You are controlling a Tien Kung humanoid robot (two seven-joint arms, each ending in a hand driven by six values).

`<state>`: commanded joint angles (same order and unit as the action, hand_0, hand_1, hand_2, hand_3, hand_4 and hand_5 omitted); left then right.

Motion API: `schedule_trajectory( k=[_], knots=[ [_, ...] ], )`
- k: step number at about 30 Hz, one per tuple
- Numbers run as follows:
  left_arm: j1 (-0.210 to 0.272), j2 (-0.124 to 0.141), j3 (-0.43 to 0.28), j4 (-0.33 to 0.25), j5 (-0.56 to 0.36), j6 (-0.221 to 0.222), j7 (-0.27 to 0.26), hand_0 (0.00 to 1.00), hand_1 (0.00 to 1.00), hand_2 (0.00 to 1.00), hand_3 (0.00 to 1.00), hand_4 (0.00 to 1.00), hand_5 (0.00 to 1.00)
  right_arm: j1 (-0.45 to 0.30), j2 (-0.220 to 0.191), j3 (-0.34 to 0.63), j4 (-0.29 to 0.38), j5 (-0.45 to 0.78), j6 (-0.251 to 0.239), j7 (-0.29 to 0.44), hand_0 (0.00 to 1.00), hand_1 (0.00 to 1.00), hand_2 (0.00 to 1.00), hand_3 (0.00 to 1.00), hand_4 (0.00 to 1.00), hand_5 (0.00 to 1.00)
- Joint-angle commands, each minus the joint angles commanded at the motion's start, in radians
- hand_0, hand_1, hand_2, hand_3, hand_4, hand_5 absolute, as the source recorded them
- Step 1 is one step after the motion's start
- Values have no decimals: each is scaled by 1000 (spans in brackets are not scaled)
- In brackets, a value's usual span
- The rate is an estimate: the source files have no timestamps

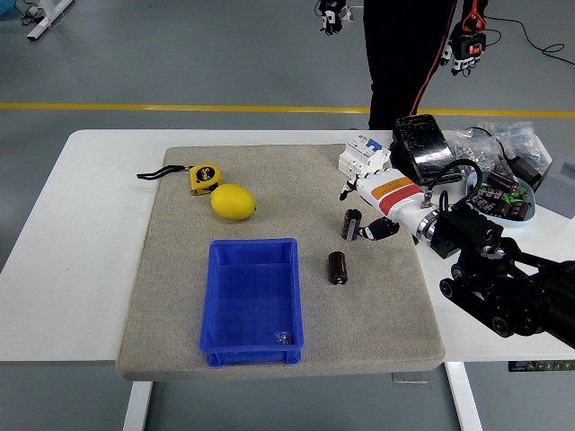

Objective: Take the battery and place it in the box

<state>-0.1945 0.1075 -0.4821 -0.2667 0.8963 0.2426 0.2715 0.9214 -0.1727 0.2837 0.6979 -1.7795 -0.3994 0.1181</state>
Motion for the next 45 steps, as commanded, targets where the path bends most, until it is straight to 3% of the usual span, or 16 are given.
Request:
schedule_trajectory(
  k=[13, 25, 26, 37, 38, 45],
  knots=[
    [-4, 0, -8, -1, 19, -5, 7, 562, 574, 626, 582, 632, 597, 4, 39, -26, -48, 51, -3, 11, 640, 630, 686, 703, 934, 130],
    [-6, 1, -5, -4, 19, 0, 4, 566, 574, 628, 581, 630, 595, 17, 70, -68, -132, 97, 9, 8, 637, 627, 687, 720, 938, 134],
    [-6, 1, -6, -5, 20, 0, 5, 569, 577, 628, 581, 631, 596, 17, 72, -72, -137, 100, 9, 7, 582, 587, 672, 695, 932, 135],
    [-9, -1, -11, -7, 36, -4, 9, 573, 581, 628, 581, 629, 593, 15, 74, -92, -151, 123, -7, 7, 546, 546, 632, 666, 898, 129],
    [-9, -1, -11, -7, 36, -5, 9, 572, 584, 631, 581, 629, 592, 16, 74, -94, -152, 127, -10, 6, 496, 502, 575, 578, 818, 139],
    [-14, -1, -8, -8, 33, -5, 8, 573, 584, 631, 581, 629, 592, 13, 77, -97, -157, 140, -18, 3, 470, 482, 549, 553, 787, 133]
  ],
)
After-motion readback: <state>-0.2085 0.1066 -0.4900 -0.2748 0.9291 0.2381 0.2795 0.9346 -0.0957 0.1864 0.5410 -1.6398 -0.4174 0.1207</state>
